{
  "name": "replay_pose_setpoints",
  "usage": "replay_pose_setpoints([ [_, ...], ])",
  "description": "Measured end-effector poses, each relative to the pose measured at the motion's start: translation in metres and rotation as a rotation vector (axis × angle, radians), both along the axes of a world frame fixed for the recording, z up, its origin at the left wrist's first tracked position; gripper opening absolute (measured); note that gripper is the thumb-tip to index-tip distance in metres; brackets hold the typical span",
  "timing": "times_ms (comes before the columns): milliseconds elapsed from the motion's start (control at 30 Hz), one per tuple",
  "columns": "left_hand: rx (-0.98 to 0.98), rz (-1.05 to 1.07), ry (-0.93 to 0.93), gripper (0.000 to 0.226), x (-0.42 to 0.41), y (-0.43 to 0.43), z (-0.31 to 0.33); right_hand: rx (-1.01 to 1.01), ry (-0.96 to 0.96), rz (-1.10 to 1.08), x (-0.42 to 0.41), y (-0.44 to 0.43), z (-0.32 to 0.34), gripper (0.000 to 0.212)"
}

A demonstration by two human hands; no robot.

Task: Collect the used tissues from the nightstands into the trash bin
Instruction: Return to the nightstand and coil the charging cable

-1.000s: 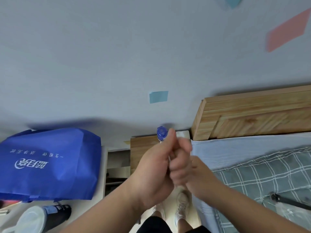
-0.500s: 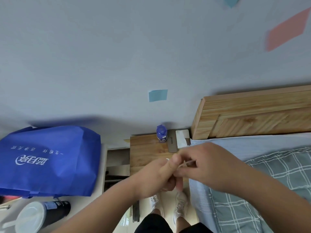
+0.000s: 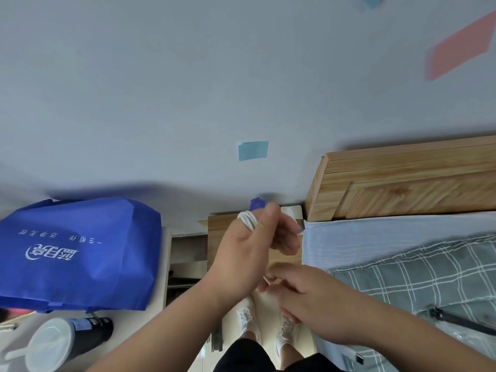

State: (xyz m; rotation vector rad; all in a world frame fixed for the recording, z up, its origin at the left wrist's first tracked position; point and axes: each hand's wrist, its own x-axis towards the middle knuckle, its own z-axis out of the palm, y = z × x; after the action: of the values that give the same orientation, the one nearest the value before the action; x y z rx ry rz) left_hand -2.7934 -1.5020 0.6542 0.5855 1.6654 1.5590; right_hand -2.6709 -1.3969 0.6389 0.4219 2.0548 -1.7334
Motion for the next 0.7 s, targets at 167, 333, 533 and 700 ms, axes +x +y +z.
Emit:
replay_pose_setpoints([
  [167,-0.278,-0.429,0.512,0.06,0.003,-0.017,-0.015,0.011,-0.089,0.152,0.004,0.029,0.027,0.008],
  [333,-0.294,-0.488,0.037,0.073,0.007,-0.026,-0.022,0.315,0.097,0.065,0.007,0.046,0.025,0.022],
  [533,0.102,-0.389,-0.543,0.055,0.003,-0.024,-0.018,-0.219,0.13,-0.259,0.001,0.018,0.0,0.048],
  [700,0.166,-0.327,-0.772,0.046,0.01,-0.02,-0.019,-0.467,0.048,-0.392,-0.003,0.001,-0.005,0.066],
])
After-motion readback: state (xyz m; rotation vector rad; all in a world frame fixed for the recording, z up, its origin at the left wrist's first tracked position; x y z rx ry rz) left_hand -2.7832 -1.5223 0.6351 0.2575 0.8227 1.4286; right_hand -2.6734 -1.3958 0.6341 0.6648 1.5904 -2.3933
